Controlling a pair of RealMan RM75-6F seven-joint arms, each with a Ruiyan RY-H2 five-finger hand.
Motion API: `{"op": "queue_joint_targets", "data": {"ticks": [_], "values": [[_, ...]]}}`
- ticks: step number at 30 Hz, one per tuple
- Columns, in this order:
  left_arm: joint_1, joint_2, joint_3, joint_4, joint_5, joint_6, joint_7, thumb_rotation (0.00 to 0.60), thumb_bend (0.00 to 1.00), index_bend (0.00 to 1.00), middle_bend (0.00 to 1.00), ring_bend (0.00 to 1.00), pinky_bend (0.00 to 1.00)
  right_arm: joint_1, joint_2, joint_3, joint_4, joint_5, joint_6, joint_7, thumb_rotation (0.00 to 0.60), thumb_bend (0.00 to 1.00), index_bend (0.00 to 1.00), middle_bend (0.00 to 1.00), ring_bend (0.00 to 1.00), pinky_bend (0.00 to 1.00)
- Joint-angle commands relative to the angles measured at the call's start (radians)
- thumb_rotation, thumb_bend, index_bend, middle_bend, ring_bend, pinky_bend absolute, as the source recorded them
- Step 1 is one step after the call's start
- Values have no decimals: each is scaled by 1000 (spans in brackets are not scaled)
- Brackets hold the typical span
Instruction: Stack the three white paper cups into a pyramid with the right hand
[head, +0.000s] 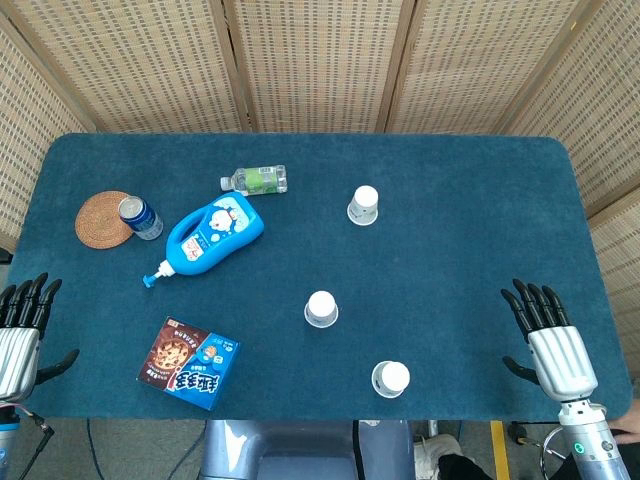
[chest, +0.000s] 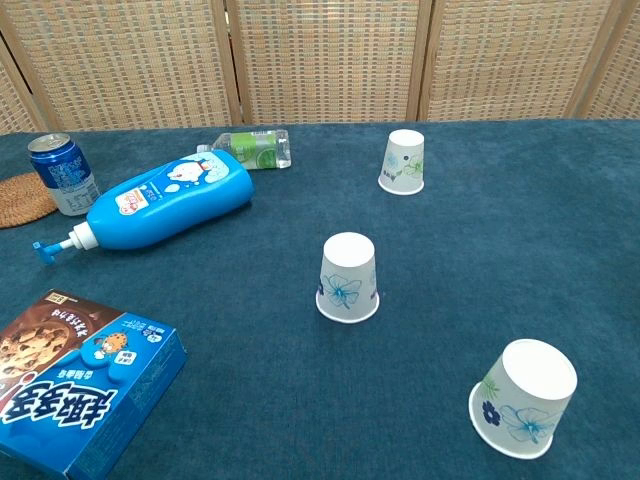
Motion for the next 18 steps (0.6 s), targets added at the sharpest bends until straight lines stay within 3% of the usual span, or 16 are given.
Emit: {"op": "queue_joint_targets", "data": {"ticks": [1,18], "values": [[0,1,-1,0,-1,0,-2,600,199,0,0,0,18,-1,0,-1,-1,-2,1,-3,600,125,82,0,0,75],[-2,10,-3,-4,-9,-6,-14,600,202,0,0,0,21,8,-4,-9,0,-13,-17,-7,600,123,83,0,0,75]]}}
